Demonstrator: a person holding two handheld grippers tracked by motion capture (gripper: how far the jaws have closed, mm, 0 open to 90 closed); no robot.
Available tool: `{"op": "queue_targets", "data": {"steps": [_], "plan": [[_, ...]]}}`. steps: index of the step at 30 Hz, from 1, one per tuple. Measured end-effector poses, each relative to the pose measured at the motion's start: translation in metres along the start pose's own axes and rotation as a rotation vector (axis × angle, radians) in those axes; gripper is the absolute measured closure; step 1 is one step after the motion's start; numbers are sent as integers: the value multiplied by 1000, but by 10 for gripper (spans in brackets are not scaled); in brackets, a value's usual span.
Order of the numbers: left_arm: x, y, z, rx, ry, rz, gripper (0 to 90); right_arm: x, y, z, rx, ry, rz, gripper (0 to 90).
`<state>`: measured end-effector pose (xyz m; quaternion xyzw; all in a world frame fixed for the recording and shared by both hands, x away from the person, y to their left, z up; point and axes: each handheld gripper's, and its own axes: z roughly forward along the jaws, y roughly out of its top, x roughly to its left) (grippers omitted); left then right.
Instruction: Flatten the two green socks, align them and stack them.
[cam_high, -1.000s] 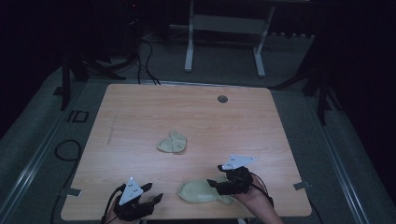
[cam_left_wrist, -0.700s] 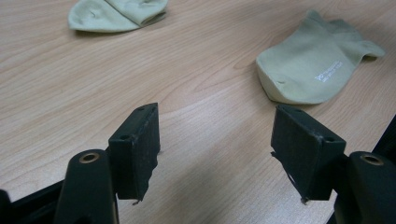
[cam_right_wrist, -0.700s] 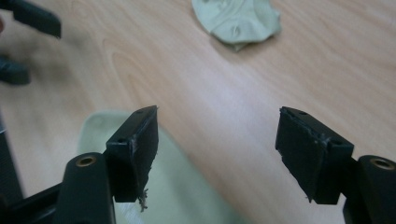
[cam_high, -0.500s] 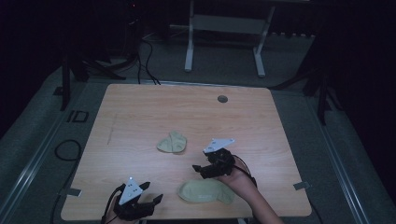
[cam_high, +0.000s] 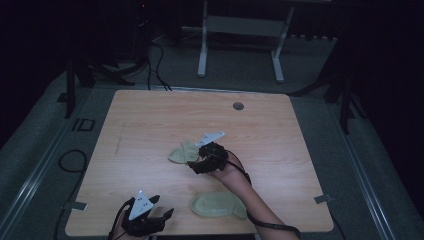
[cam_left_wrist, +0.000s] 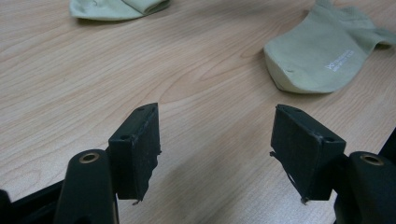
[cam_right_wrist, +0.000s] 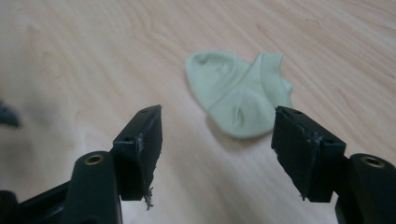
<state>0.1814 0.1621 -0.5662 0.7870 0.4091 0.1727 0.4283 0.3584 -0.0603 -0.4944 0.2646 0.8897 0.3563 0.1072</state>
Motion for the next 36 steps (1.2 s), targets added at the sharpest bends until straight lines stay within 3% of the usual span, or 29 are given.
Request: {"op": "queue_targets", "data": {"steps": [7, 11, 13, 15, 18, 23, 25, 34, 35, 36], "plan": [[1, -1, -1, -13, 5, -9, 329, -1, 21, 28, 17, -20, 14, 351], [0, 2, -3, -12, 3, -25, 325, -5, 27, 49, 18, -85, 31, 395], [-1, 4, -4, -25, 32, -32, 277, -7, 27, 53, 20, -94, 48, 397], [-1, 4, -4, -16, 44, -40, 193, -11, 27, 64, 44, -106, 71, 398], [0, 3, -4, -15, 50, -56, 185, -12, 26, 76, 81, -118, 73, 373], [0, 2, -3, -7, 43, -44, 185, -12, 24, 92, 134, -143, 74, 325], [-1, 1, -1, 3, 39, -33, 186, -9, 22, 99, 153, -159, 52, 328], [-1, 0, 1, -4, 42, -34, 186, 0, 24, 99, 171, -173, 5, 554], [-1, 0, 1, -4, 37, -32, 186, 1, 24, 99, 164, -181, -3, 659], [-1, 0, 1, -3, 38, -26, 186, 1, 24, 99, 164, -181, -3, 659]]}}
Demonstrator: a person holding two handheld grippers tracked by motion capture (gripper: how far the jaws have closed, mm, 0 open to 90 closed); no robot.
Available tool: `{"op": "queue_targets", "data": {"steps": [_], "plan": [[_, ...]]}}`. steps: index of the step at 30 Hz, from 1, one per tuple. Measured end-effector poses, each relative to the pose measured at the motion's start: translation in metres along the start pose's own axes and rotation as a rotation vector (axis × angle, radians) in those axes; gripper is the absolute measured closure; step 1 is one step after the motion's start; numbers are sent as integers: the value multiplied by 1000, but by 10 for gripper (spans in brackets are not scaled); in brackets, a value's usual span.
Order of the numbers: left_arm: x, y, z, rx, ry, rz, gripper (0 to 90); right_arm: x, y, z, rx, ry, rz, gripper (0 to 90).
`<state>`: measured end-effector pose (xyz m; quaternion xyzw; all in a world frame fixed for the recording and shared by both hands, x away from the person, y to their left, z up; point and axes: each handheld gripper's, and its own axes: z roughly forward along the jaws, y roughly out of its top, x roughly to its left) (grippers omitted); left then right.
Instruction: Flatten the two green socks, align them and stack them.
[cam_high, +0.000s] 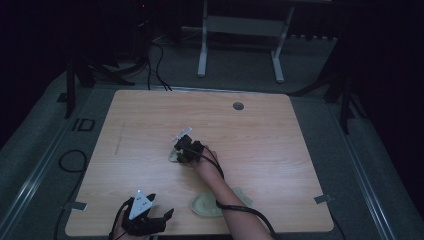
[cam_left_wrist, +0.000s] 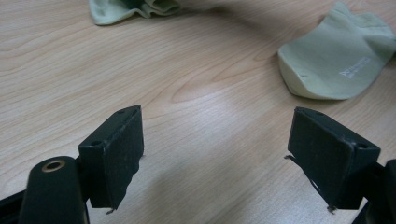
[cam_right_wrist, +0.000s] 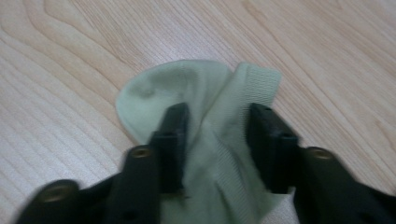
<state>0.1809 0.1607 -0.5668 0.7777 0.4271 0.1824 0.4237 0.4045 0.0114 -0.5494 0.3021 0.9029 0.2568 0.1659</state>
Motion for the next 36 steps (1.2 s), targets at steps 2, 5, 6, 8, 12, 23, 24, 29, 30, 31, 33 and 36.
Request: {"op": "queue_targets", "data": {"steps": [2, 5, 6, 8, 12, 23, 24, 29, 30, 31, 33, 36], "plan": [[-1, 0, 0, 0, -7, 4, 186, 0, 0, -1, 3, -24, -19, 763], [-1, 0, 1, 2, -10, 8, 186, -4, 1, -4, 21, 14, -10, 792], [-1, 0, 1, 2, -10, 8, 186, -5, 1, -6, 27, 18, -14, 799], [0, -1, 1, 3, -10, 4, 186, -7, 1, -8, 29, 18, -21, 802], [2, -1, 1, 3, -10, -6, 186, -14, -4, -26, -2, 21, 1, 807], [1, -1, 1, -4, -10, -7, 187, -25, -23, -75, -67, -1, 26, 806], [1, -1, 1, -4, -10, -7, 186, -25, -23, -75, -67, -1, 26, 806], [2, -1, 1, -3, -3, -10, 187, -29, -36, -97, -96, -8, 43, 806], [2, -1, 1, -5, -5, -16, 186, -30, -42, -105, -108, -13, 47, 806], [2, -1, 1, -5, -4, -14, 187, -31, -45, -109, -109, -18, 49, 806], [2, -1, 1, -3, -3, -15, 187, -33, -53, -115, -113, -26, 64, 806], [1, 0, 1, -6, -3, -17, 187, -34, -66, -122, -110, -41, 75, 806]]}}
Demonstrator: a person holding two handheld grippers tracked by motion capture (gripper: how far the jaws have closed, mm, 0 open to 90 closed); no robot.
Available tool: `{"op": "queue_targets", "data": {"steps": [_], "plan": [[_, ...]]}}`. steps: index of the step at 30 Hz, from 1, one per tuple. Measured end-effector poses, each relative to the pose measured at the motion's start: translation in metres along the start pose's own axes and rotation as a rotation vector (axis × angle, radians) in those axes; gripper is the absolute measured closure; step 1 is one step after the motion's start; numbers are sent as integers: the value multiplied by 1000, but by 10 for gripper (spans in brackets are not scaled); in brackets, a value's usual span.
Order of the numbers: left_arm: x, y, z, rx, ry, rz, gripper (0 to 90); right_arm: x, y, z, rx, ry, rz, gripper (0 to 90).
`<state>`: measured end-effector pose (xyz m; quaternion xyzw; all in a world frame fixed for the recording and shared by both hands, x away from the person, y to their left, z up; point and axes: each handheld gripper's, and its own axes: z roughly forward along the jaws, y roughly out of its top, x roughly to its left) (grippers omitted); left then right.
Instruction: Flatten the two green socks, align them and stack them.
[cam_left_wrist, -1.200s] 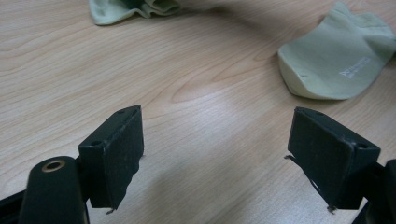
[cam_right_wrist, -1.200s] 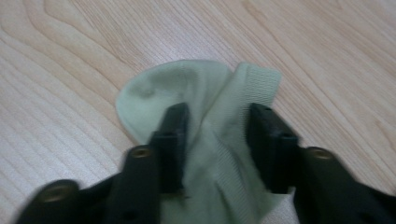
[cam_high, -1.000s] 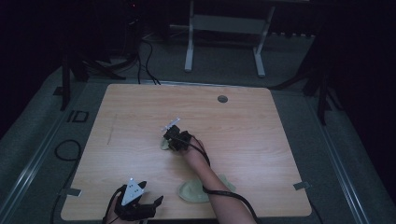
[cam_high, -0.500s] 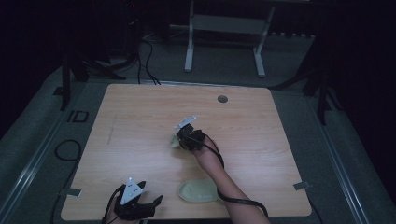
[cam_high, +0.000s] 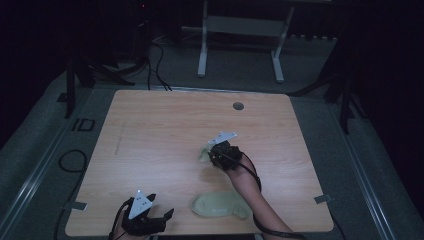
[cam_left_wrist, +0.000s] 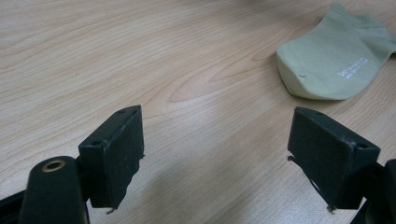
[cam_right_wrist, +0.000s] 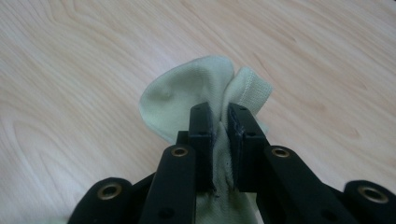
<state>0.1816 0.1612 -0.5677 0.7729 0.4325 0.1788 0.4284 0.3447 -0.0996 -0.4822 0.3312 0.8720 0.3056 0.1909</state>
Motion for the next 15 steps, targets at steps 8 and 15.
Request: {"op": "queue_targets", "data": {"steps": [8, 15], "plan": [[0, -1, 0, -1, 0, -2, 187, 0, -34, 5, 49, 3, 17, 805], [3, -2, -2, 0, 6, -11, 188, 8, -46, 23, 96, 13, 1, 800]]}}
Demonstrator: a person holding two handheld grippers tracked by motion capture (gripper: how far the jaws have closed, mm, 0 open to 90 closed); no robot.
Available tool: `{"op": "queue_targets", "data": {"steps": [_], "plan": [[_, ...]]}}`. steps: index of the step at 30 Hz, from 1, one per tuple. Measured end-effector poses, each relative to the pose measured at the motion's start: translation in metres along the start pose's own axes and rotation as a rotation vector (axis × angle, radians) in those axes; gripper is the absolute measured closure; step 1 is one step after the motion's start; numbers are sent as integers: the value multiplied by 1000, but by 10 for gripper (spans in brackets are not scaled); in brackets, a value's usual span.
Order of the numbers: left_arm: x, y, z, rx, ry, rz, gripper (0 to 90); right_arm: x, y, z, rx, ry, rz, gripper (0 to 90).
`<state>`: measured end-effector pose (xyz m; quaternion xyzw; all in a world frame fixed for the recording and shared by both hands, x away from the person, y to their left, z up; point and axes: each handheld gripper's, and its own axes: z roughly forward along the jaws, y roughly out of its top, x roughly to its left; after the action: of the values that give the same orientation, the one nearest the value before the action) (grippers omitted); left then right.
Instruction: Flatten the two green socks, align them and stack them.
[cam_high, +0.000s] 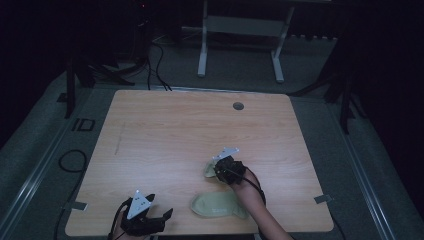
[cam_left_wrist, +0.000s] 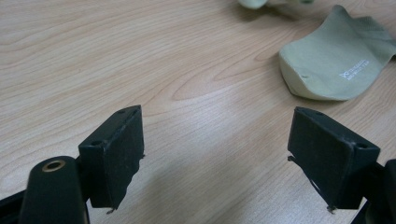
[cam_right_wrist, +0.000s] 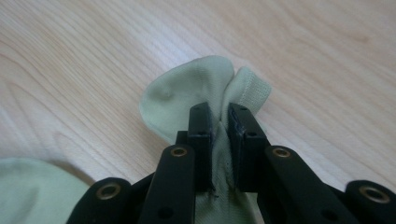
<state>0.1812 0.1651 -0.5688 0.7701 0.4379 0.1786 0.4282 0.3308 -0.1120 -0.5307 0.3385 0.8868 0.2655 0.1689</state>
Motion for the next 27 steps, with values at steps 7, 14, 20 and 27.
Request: {"op": "queue_targets", "data": {"steps": [7, 14, 20, 27], "plan": [[0, 1, 1, 0, -11, -1, 189, 8, -7, 15, 6, 2, 5, 761], [-1, 11, 0, -10, -27, 13, 232, 4, -6, 8, 15, 66, 9, 595], [-5, 32, 8, -20, -71, 25, 272, -20, -5, -24, -41, 79, 36, 546], [-5, 64, 43, 21, -87, 78, 272, -37, -1, -31, -65, 84, 65, 605]]}}
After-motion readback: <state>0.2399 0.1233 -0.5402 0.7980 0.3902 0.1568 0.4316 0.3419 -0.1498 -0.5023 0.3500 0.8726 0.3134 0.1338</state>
